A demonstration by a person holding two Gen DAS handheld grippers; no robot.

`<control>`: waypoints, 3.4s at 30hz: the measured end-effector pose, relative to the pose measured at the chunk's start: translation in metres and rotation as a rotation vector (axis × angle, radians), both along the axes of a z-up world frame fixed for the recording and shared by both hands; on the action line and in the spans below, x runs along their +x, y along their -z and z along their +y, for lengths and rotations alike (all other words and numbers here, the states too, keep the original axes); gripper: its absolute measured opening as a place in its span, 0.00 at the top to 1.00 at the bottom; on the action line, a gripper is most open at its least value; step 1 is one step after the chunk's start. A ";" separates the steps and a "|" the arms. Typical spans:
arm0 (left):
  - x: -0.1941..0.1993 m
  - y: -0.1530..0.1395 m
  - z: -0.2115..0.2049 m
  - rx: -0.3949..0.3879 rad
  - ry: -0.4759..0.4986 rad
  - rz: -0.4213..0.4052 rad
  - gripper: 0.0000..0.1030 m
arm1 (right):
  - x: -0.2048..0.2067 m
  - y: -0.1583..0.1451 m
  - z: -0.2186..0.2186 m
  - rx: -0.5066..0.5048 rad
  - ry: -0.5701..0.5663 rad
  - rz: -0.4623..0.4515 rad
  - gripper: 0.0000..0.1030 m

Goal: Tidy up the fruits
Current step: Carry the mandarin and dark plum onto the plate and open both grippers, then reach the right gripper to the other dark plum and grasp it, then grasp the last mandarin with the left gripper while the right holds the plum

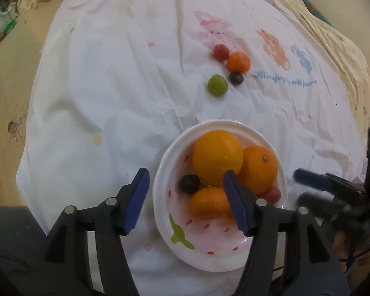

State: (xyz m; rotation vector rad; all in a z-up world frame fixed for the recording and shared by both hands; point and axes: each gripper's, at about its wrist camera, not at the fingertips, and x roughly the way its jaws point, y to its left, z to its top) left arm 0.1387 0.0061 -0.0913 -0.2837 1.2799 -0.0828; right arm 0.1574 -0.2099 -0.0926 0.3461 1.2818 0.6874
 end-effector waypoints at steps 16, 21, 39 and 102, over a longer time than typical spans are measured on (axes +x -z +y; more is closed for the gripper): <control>-0.001 -0.013 -0.002 0.061 0.000 -0.082 0.39 | 0.012 -0.001 -0.022 -0.016 0.126 -0.007 0.24; -0.001 -0.023 0.002 0.073 -0.023 -0.117 0.39 | 0.023 0.001 -0.031 -0.044 0.178 0.028 0.24; 0.018 -0.023 0.024 0.144 -0.133 -0.102 0.39 | 0.144 0.049 0.033 -0.303 0.104 0.069 0.49; 0.163 -0.003 -0.052 0.053 -0.035 0.016 0.39 | 0.120 0.014 -0.056 -0.188 0.108 0.062 0.76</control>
